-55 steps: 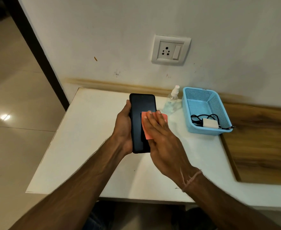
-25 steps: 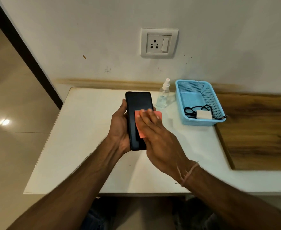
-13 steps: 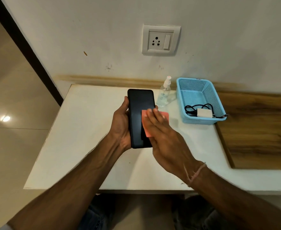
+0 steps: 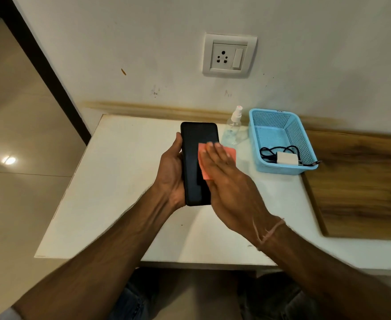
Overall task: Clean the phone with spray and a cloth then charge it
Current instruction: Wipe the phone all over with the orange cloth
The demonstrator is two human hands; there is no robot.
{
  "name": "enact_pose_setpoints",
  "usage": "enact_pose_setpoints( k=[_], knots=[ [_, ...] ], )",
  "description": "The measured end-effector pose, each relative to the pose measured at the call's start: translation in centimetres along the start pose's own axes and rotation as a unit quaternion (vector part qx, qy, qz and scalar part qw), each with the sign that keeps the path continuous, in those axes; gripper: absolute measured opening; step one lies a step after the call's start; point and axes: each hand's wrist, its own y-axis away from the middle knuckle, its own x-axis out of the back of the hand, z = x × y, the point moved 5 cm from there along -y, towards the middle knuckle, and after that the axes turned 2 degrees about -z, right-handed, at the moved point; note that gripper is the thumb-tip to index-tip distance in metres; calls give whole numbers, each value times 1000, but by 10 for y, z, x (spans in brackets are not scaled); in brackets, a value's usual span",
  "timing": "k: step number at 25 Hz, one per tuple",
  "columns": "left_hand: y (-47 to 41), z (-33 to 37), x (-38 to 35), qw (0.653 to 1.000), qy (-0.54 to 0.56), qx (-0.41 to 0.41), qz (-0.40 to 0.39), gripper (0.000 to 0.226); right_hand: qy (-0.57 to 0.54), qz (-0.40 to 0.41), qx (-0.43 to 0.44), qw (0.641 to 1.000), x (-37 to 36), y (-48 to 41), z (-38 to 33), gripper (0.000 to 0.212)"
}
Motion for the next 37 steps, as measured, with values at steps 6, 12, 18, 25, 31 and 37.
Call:
enact_pose_setpoints(
  k=[6,12,18,25,31,37],
  knots=[
    [2,8,5,1000,8,-13,-5,78,9,-60,110,992,-20,44,-27,64],
    [4,1,-4,1000,-11,-17,15,81,-14,5,-9,1000,5,33,19,61],
    [6,7,-4,999,-1,-24,25,83,10,3,-7,1000,-23,53,-10,71],
    [5,7,-4,999,11,-41,28,83,12,-26,8,1000,-10,36,-4,70],
    [3,10,2,998,25,-51,30,83,0,-15,-24,1000,-14,27,-18,66],
    [2,9,6,998,27,-54,25,78,5,-35,53,998,-19,61,-26,73]
  ],
)
